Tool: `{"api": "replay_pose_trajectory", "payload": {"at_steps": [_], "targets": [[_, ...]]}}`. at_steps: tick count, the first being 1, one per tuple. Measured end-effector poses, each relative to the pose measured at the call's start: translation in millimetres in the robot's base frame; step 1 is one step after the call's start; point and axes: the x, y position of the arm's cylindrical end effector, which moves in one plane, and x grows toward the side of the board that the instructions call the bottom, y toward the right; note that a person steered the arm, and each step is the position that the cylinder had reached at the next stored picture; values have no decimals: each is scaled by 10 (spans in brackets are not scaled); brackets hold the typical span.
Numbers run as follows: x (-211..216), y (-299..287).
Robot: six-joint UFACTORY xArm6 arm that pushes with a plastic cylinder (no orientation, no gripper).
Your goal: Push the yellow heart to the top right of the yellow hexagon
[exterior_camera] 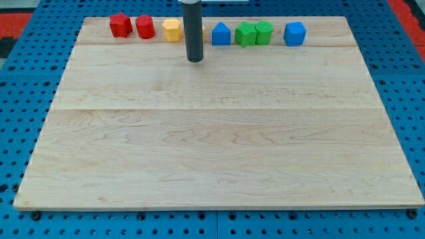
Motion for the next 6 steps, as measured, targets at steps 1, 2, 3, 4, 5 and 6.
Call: {"api": "replay_pose_trajectory", "payload": {"at_steps": [1,2,3,4,5,6], "targets": [[-245,29],[-324,90],[-368,90],[-612,65],[-751,152],[-759,405]]}}
